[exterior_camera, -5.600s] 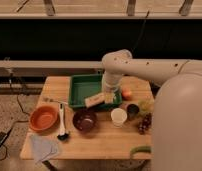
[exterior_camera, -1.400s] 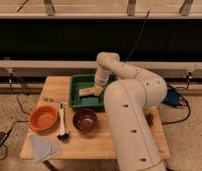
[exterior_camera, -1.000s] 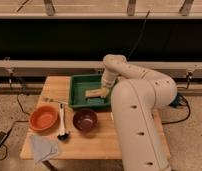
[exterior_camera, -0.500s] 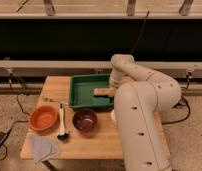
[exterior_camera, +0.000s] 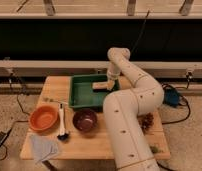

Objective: Wipe tray with eraser

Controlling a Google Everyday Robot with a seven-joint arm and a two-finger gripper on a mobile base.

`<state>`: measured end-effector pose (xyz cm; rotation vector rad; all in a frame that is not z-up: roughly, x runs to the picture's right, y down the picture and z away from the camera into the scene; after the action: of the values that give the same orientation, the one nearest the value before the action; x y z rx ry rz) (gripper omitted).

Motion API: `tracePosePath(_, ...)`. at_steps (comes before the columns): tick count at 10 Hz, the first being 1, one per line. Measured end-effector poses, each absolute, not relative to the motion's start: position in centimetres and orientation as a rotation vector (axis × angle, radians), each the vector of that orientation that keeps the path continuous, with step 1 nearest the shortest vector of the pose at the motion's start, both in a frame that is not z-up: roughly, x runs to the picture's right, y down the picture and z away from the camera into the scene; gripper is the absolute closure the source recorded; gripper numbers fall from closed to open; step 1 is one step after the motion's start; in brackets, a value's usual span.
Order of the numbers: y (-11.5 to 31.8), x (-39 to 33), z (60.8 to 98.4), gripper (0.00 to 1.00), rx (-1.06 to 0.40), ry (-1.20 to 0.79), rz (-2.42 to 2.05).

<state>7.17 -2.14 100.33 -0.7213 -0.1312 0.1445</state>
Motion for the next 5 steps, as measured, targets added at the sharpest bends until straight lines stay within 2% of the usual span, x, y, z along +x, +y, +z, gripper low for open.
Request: tracePosePath(5, -2.2, 1.0, 100.1, 1.00, -0.717, -0.201, 0.053)
